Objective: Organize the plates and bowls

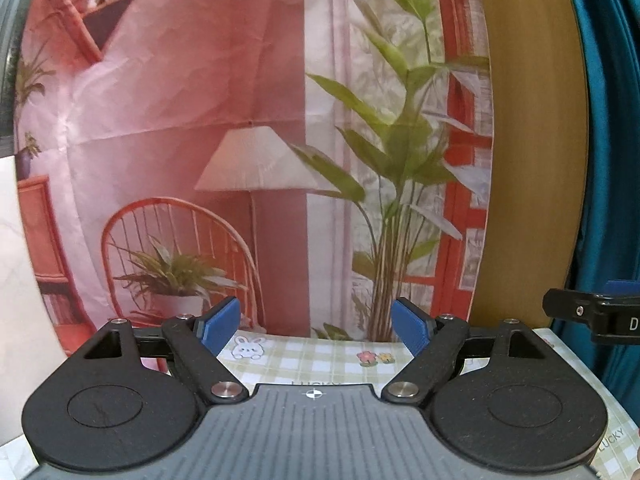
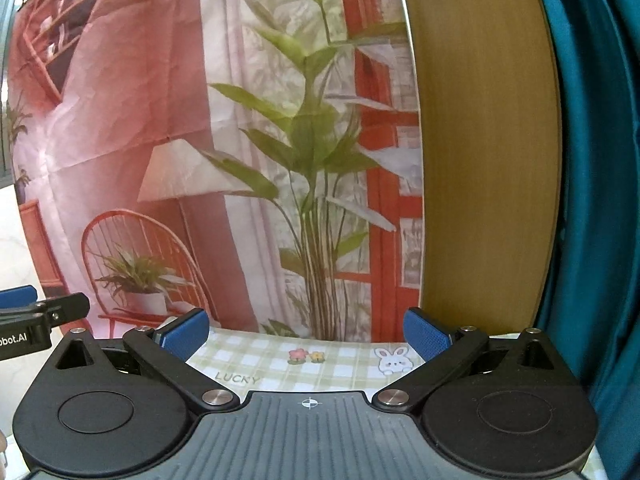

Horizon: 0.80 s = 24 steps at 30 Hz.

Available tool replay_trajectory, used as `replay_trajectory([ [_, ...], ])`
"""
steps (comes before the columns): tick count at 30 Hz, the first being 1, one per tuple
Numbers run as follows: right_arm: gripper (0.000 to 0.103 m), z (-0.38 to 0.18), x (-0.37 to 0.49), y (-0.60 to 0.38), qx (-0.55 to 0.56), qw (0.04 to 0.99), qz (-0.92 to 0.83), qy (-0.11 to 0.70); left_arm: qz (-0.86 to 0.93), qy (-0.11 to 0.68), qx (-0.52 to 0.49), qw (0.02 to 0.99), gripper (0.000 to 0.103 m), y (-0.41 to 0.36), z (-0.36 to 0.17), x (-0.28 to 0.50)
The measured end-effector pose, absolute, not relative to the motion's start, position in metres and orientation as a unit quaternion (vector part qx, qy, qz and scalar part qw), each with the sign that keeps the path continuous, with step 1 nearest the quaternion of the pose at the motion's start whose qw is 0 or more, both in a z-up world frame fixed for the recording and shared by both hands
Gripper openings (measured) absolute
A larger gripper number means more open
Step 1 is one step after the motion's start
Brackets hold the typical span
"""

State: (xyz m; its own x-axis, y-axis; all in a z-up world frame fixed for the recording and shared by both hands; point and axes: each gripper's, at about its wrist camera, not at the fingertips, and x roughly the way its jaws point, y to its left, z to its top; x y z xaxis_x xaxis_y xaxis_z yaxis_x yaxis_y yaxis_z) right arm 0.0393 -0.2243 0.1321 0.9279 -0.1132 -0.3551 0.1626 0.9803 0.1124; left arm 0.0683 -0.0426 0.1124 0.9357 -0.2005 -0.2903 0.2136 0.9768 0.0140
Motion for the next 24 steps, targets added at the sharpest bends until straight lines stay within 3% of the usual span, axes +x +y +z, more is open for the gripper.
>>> replay_trajectory([
  [24, 0.103, 0.135, 0.034, -0.219, 0.069, 0.981, -0.071, 0.170, -0.097, 0.134, 0.026, 0.986, 0.084, -0.041, 0.120, 0.056],
])
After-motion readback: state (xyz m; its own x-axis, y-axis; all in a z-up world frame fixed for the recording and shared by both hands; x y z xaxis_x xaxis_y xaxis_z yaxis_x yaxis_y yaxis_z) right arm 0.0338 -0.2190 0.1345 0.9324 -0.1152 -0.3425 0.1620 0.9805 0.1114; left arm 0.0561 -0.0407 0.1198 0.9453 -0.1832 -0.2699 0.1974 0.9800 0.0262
